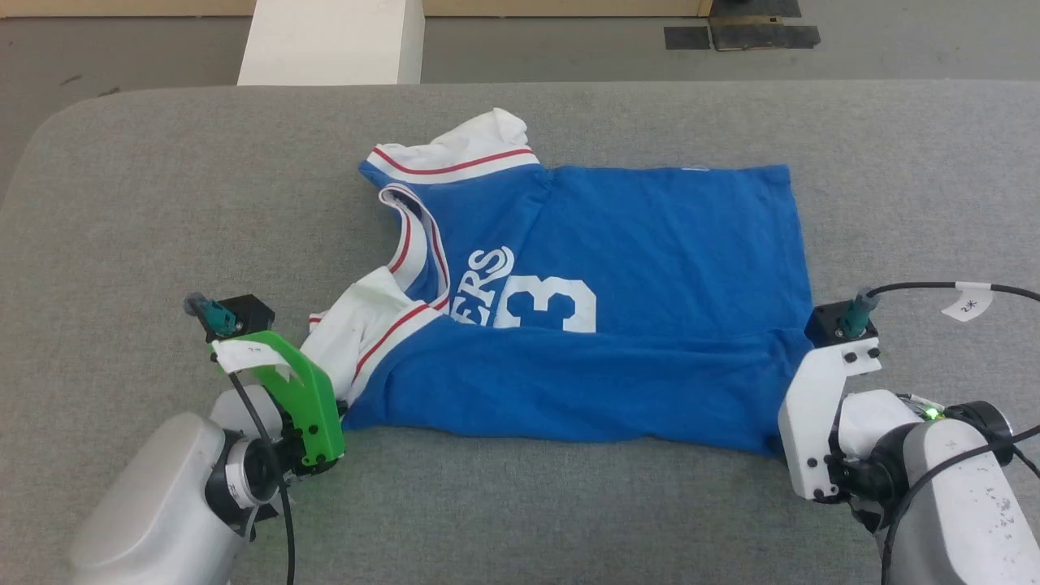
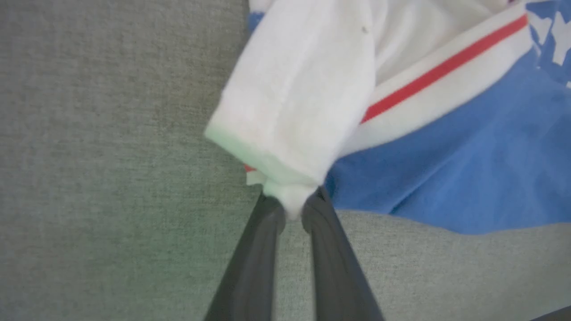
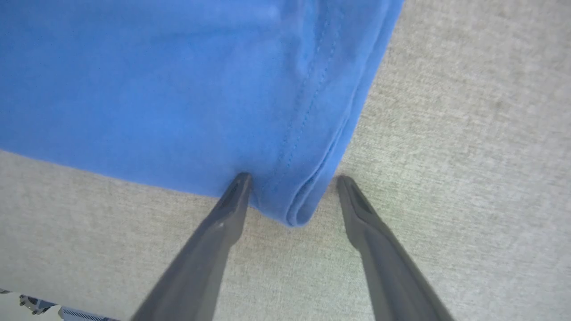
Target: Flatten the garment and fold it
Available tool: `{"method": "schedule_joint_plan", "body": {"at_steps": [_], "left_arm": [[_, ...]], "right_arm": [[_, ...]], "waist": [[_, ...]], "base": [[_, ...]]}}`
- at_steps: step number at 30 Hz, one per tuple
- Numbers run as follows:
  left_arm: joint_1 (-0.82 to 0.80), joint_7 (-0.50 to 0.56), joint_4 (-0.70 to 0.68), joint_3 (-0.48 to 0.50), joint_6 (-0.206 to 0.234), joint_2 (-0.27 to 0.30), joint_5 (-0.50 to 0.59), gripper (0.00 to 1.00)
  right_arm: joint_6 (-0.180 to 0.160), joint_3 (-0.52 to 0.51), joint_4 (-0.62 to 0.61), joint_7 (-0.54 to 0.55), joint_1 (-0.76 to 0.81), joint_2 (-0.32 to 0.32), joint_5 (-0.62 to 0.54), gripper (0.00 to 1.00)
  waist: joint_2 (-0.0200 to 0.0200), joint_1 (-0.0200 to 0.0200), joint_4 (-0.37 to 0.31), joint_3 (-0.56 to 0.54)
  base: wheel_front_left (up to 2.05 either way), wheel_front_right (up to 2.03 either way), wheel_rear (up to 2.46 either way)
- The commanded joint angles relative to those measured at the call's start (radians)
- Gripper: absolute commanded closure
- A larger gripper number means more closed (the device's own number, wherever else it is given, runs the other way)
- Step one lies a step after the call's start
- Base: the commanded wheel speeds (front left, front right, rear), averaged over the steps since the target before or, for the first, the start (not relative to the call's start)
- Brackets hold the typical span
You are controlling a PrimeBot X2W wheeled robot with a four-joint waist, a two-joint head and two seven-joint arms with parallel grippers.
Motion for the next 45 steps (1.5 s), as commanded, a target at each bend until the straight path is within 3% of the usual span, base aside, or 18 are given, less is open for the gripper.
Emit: {"method": "schedule_joint_plan", "body": {"at_steps": [1,2,3,18,22,28,34,45], "left_arm": [[0.001,-0.007,0.010,0.004,0.002,-0.002,-0.010,1.00],[0.003,-0.010,0.012,0.004,0.000,-0.003,-0.013,1.00],[0.005,-0.012,0.013,0.005,-0.001,-0.004,-0.014,1.00],[0.073,-0.103,-0.036,0.087,0.002,-0.021,-0.077,1.00],[0.138,-0.123,-0.098,0.109,0.024,-0.004,-0.086,1.00],[0.290,-0.157,-0.212,0.143,0.091,0.020,-0.097,1.00],[0.428,-0.178,-0.278,0.164,0.142,0.004,-0.129,1.00],[0.472,-0.179,-0.220,0.165,0.143,-0.024,-0.159,1.00]], "right_arm": [[-0.001,0.007,0.034,0.012,0.012,0.003,0.007,0.52],[-0.001,0.005,0.035,0.014,0.010,0.000,0.011,0.98],[-0.001,0.004,0.035,0.015,0.010,-0.002,0.014,1.00],[-0.001,-0.073,-0.024,-0.017,0.014,-0.040,0.072,1.00],[-0.001,-0.092,-0.055,-0.002,0.041,-0.057,0.089,1.00],[-0.001,-0.116,-0.093,0.025,0.110,-0.077,0.109,1.00],[-0.001,-0.143,-0.100,0.034,0.172,-0.065,0.112,1.00],[-0.001,-0.189,-0.037,0.014,0.233,-0.019,0.091,1.00]], "waist": [[0.0000,-0.0001,0.001,0.000],[0.0000,-0.0001,0.001,-0.003],[0.0000,-0.0001,0.000,-0.006],[0.0000,-0.0001,-0.002,-0.099],[0.0000,-0.0001,-0.001,-0.137],[0.0000,-0.0001,0.001,-0.171],[0.0000,-0.0001,0.004,-0.174],[0.0000,-0.0001,0.009,-0.155]], "base": [[0.00,0.00,0.00],[0.00,0.00,0.00],[0.00,0.00,0.00],[0.00,0.00,0.00],[0.00,0.00,0.00],[0.00,0.00,0.00],[0.00,0.00,0.00],[0.00,0.00,0.00]]}}
